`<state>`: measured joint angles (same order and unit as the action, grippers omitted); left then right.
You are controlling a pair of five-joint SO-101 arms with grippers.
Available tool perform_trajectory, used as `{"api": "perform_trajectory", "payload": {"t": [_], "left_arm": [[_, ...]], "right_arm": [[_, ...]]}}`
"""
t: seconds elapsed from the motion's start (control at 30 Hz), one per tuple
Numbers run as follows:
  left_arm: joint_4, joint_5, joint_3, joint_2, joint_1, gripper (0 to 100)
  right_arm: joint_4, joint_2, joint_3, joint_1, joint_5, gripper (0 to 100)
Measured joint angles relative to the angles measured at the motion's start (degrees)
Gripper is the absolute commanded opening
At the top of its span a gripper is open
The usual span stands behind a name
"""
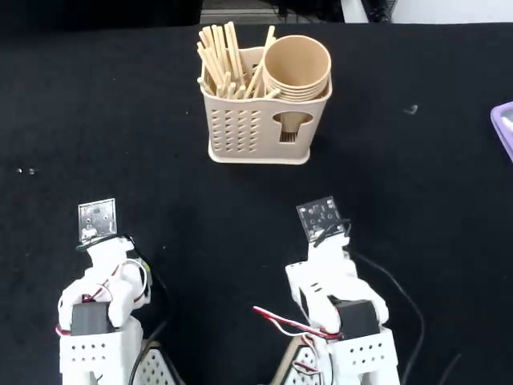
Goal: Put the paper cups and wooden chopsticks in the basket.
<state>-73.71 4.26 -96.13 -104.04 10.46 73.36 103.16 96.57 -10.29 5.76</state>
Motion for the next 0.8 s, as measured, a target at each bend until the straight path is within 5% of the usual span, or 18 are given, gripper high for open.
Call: {"api": "perform_trajectory", "payload": {"t": [0.4,0.8], "left_arm": [[0.0,0.0,0.0,0.0,0.0,12],[0.0,0.0,0.0,0.0,0.0,12]], "right_arm": [[0.0,0.0,0.0,0.35,0.0,4.1],[1.23,0.0,0.0,10.81,0.0,4.1]]}}
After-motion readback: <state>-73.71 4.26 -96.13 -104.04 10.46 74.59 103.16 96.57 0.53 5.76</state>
